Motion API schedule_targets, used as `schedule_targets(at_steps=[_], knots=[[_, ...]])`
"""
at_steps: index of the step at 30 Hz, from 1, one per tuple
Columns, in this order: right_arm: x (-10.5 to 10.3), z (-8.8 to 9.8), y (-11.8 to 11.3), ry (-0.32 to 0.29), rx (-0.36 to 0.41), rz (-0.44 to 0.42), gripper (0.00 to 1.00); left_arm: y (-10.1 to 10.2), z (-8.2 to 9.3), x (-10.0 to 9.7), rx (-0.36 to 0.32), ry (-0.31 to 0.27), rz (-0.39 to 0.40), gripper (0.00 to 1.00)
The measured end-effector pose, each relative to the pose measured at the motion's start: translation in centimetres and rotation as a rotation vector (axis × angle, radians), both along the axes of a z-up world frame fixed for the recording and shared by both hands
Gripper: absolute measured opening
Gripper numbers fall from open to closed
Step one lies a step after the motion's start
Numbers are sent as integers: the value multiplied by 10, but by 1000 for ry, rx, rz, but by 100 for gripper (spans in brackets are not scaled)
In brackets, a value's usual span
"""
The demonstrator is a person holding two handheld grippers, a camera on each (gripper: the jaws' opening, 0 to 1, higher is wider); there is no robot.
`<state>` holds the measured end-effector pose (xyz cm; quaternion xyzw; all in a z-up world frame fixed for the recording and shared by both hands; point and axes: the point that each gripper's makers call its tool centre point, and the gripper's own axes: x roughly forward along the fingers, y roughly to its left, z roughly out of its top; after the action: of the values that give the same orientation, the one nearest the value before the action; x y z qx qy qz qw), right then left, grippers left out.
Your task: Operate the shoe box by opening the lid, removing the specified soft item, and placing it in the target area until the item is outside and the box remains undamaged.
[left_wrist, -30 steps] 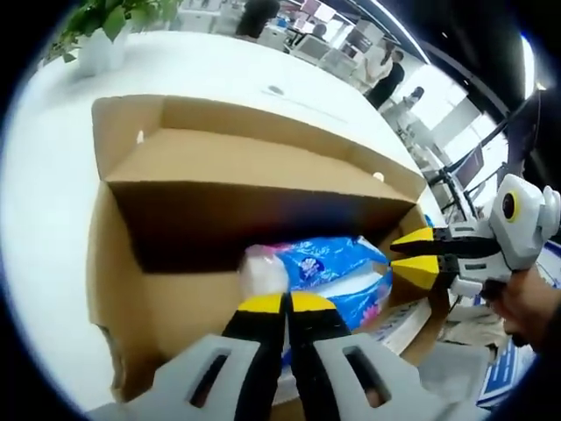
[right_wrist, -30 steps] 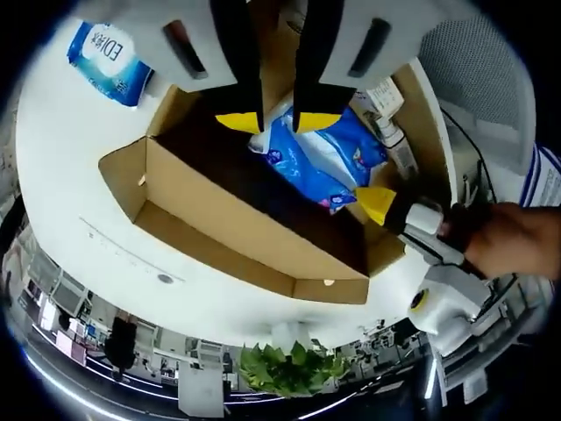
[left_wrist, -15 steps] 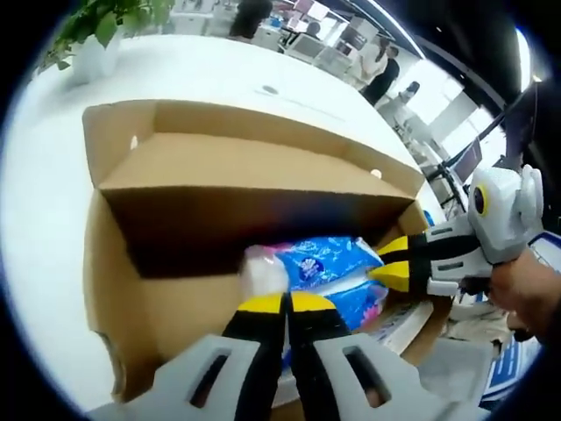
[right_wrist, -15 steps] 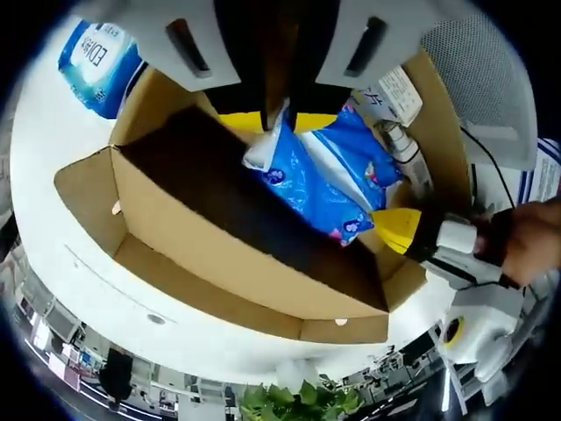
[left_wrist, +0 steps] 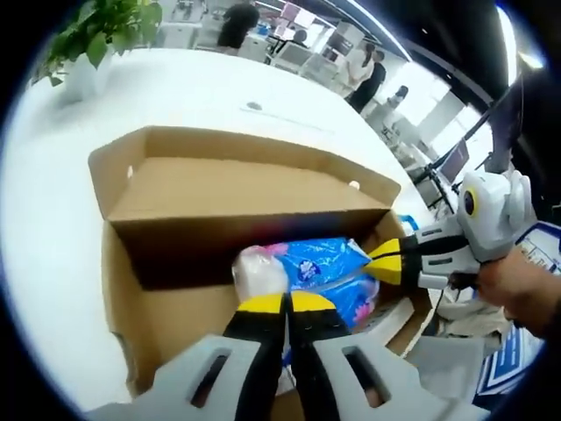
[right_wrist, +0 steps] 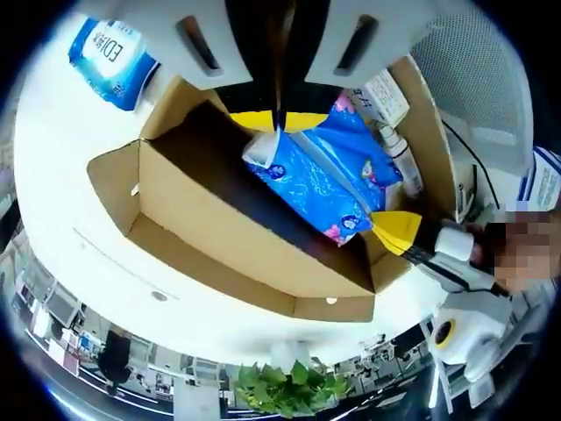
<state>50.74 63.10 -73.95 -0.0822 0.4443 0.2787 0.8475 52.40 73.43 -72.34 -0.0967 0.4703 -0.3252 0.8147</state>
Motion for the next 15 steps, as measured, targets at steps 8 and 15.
schedule_targets(at_steps=[8,15], knots=[[-3,24,-7,-36,11,-10,0,-8,24,-2,-32,-34,-16,0],[-6,44,-16,-67,15,-24,0,-17,42,-6,-47,-60,-42,0]])
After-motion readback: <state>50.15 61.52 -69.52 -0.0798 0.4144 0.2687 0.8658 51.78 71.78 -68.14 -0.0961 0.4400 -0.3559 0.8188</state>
